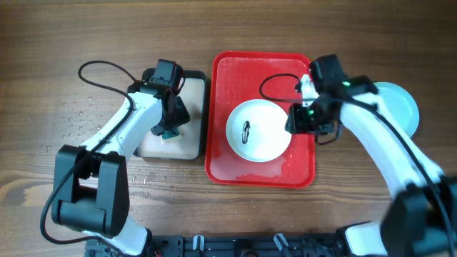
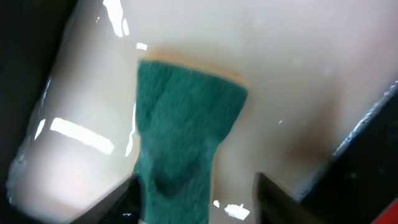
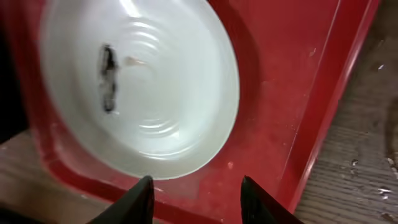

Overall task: Clean dirty plates on tray and stack at the side
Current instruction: 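Dip and grasp the sponge in the black tray with the left gripper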

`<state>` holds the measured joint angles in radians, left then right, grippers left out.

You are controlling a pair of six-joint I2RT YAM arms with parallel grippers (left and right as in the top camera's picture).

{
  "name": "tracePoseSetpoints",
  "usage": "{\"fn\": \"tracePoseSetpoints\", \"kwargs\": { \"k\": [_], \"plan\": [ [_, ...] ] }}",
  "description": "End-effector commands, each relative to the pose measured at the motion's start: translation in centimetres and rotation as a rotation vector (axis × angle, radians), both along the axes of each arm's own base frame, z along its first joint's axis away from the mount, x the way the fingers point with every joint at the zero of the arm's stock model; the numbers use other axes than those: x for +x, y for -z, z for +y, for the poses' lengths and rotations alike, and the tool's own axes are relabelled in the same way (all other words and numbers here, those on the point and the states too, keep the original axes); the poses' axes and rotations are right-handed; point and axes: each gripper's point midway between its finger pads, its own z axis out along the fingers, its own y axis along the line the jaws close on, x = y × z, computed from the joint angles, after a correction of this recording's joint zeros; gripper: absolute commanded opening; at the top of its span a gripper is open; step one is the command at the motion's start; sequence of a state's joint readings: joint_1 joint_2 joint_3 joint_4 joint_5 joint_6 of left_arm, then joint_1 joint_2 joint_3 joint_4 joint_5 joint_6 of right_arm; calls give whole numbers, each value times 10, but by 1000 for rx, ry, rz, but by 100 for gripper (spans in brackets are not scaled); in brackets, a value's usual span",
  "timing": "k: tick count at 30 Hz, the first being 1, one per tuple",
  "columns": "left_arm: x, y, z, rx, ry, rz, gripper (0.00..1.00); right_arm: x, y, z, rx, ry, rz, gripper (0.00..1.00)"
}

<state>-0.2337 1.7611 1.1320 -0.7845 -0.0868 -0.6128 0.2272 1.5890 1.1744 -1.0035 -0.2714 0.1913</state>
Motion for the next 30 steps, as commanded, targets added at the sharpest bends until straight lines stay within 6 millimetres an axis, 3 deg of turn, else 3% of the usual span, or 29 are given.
{"fn": "tracePoseSetpoints", "kwargs": {
  "k": [1,4,5,7,10,13,15,17,18,20,22,23,25,27,28,30],
  "plan": [
    [2,18,9,54,-10,27,36,0,-40,6,58,-59,-126,47],
    [5,45,23,148,-18,59,6,-4,-43,5,58,-59,-127,48],
    [4,48,22,145,-17,67,4,-4,-43,5,57,-60,-124,48],
    [5,39,16,111,-4,69,4,-5,-43,5,56,-60,-122,48],
    [8,-2,-1,25,53,65,6,-3,-42,0,28,-53,-129,47],
    [-6,-15,3,33,51,103,36,-3,-40,-4,5,-48,-129,47],
    [-20,-4,6,40,36,157,42,-3,-39,-4,4,-48,-129,47],
    [-36,17,6,26,-35,187,38,-2,-38,-4,0,-47,-129,48],
    [-41,29,2,-4,-36,188,30,-1,-38,-6,-9,-39,-131,49],
    [-51,48,-5,-56,-33,192,4,1,-37,-13,-44,0,-132,50],
    [-60,54,-4,-57,-40,209,4,3,-37,-14,-52,15,-134,51],
    [-58,52,-3,-58,-40,204,4,3,-37,-14,-52,15,-136,51],
    [-39,30,2,-61,-44,179,4,4,-37,-14,-51,15,-138,51],
    [-22,7,9,-66,-47,154,21,3,-37,-14,-51,15,-137,51],
    [-11,-4,14,-58,-33,131,24,3,-37,-14,-52,16,-137,51],
    [-4,-7,32,-4,-55,108,30,3,-36,-16,-64,19,-137,51]
  ]
}}
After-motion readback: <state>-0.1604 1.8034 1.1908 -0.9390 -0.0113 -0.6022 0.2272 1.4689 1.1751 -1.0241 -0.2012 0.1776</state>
